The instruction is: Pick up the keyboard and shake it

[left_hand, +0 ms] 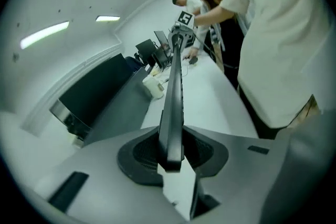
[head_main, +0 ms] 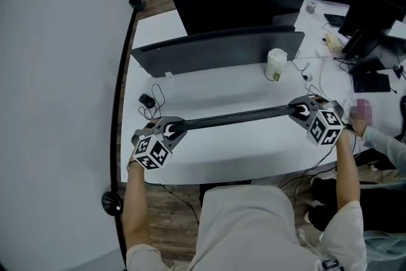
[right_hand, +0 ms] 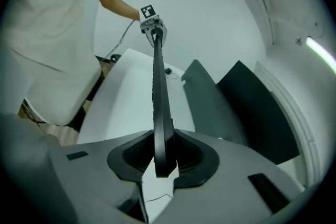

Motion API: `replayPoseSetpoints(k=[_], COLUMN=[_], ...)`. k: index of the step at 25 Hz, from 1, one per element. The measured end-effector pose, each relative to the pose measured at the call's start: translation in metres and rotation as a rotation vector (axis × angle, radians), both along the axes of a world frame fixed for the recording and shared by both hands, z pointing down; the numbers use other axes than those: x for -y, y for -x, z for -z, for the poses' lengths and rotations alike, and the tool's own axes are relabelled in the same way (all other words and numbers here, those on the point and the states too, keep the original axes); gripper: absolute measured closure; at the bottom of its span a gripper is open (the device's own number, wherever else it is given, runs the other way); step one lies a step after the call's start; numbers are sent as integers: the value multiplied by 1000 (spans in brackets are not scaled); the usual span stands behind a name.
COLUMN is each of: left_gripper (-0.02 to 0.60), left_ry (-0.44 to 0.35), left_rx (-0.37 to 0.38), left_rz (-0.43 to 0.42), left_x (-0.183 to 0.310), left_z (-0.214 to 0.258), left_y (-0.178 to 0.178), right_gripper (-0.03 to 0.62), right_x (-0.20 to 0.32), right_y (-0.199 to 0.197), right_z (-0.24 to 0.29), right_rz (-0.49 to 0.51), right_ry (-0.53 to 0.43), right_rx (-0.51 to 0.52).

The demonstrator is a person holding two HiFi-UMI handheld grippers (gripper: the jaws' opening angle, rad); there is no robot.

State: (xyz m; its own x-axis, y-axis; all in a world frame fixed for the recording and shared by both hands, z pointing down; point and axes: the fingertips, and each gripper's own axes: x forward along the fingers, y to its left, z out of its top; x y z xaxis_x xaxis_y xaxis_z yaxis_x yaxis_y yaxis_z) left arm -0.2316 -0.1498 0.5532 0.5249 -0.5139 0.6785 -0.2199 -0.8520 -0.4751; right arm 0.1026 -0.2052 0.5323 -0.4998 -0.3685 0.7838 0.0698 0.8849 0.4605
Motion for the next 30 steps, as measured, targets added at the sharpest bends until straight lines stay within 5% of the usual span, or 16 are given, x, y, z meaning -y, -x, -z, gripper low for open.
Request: replayPoseSetpoints(k=[5, 9, 12, 15, 21, 26, 30], left_gripper=[469, 468, 468, 469, 468, 468, 468], left_ry=[335, 542, 577, 567, 644, 922, 1058], left_rx=[-414, -901, -1220, -1435, -1552, -1647, -1626], left_rz=[11, 73, 160, 263, 442, 511, 584], left_x=[-26, -37, -33, -38, -47, -52, -51], left_z=[-2, 8, 5, -13, -62, -78, -101], left_y=[-5, 8, 20, 35, 38, 26, 25], right_gripper=[474, 474, 474, 473, 473, 468, 464], right_x=[-20, -22, -13, 2, 24, 18, 12], right_y=[3, 19, 25, 37, 50, 56, 50], right_z=[18, 42, 34, 11, -24, -64, -98], right_rz=[115, 154, 88, 2, -222, -425, -577], right_ry=[480, 846, 1010, 1112, 1233, 1373, 1446], right_rx=[172, 509, 717, 883, 1138, 1120, 1101])
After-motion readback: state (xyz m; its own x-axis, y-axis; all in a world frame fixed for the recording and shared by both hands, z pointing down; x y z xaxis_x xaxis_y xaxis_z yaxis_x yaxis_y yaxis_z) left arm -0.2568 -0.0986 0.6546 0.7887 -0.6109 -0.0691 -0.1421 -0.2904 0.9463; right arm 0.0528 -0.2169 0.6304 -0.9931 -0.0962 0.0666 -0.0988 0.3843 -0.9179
